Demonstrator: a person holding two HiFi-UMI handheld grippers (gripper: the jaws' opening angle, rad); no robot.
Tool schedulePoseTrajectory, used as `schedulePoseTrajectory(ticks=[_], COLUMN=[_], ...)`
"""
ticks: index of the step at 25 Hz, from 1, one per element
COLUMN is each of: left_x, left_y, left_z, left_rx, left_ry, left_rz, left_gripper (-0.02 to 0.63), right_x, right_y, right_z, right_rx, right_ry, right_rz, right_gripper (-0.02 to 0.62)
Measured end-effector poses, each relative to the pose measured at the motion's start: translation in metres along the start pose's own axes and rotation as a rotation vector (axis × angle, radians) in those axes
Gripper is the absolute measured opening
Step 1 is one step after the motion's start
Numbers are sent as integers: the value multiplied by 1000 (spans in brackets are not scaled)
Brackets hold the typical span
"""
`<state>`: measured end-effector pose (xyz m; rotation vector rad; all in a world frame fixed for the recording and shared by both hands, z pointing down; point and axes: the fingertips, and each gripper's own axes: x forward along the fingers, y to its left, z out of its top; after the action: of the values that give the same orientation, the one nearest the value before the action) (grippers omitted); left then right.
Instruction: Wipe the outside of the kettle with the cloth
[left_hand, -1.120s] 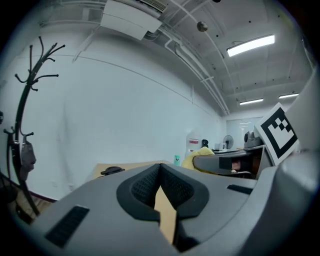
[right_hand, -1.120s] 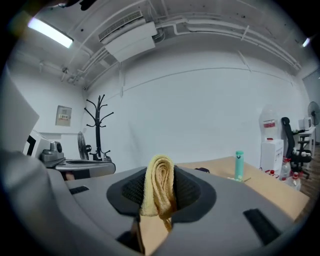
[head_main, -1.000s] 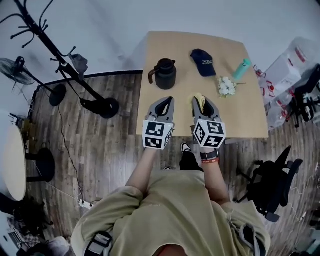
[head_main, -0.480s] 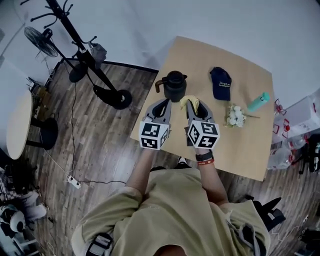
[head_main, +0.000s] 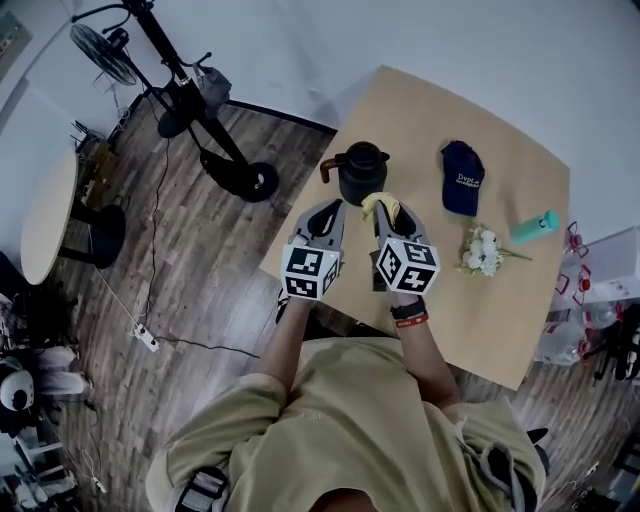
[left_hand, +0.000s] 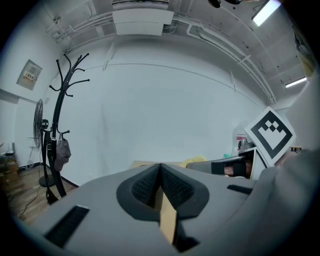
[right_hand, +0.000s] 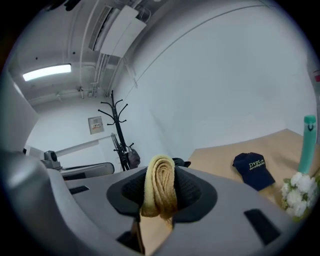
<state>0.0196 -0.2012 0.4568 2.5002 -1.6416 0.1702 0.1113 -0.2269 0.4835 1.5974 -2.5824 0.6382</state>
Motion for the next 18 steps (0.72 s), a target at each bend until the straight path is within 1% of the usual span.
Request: schedulePoseTrajectory(ticks=[7, 10, 13, 18], left_x=[13, 16, 16, 17], left_y=[39, 57, 71, 91], left_z=[-9, -8, -10, -16], left_rx=[0, 2, 1, -8], left_ry=[8, 11, 15, 21], left_rz=[-15, -22, -27, -33], left_gripper=[23, 23, 23, 23], right_x=[51, 75, 95, 128], right_y=[9, 16, 25, 35], right_z=[-22, -30, -36, -43], right_rx=[116, 137, 99, -23], right_ry=[11, 22, 30, 44], right_rz=[-5, -10, -12, -27], right_gripper=[133, 133, 135, 133])
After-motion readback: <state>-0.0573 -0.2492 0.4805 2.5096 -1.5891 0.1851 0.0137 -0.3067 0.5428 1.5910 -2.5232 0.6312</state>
